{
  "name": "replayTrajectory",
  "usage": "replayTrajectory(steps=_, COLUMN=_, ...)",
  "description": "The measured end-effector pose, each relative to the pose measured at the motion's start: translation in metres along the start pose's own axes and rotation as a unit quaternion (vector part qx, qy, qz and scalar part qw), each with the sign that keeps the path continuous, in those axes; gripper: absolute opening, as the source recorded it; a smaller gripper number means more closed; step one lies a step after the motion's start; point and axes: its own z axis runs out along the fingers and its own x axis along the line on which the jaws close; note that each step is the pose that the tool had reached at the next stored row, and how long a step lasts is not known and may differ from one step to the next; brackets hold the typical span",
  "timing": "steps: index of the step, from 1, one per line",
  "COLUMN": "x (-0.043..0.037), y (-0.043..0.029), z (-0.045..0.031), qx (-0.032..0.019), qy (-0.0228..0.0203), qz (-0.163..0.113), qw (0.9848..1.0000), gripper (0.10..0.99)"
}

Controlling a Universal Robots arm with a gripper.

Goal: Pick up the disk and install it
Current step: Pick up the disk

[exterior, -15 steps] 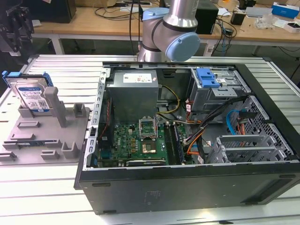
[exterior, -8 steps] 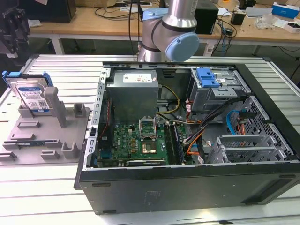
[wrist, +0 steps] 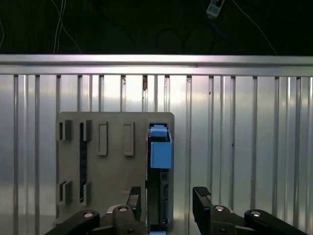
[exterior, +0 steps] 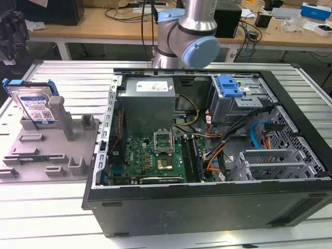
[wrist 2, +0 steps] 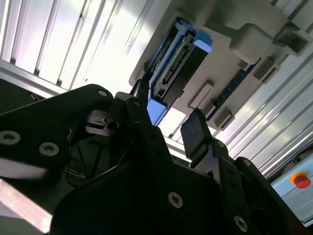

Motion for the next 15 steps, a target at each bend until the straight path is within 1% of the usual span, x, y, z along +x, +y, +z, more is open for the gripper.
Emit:
replayTrajectory(steps=2, x=-0.0016, y=0.0043, z=0.0011, qx=0.0000, qy=0.0000, qz=-0.001, qw=1.0000, gripper=0.541)
replayTrajectory(steps=3, x=-0.0031, y=0.0079, z=0.0021, qx=0.0000, qy=0.0000, qz=-0.002, qw=1.0000, gripper=0.541)
replayTrajectory(steps=5, x=-0.0036, y=0.0107, z=0.0032, qx=0.0001, qy=0.0000, qz=-0.003, qw=1.0000, gripper=0.541)
replayTrajectory(steps=15, x=-0.0029, y=0.0140, z=0.0101, qx=0.0001, qy=0.0004, qz=-0.005, qw=1.0000, gripper=0.541)
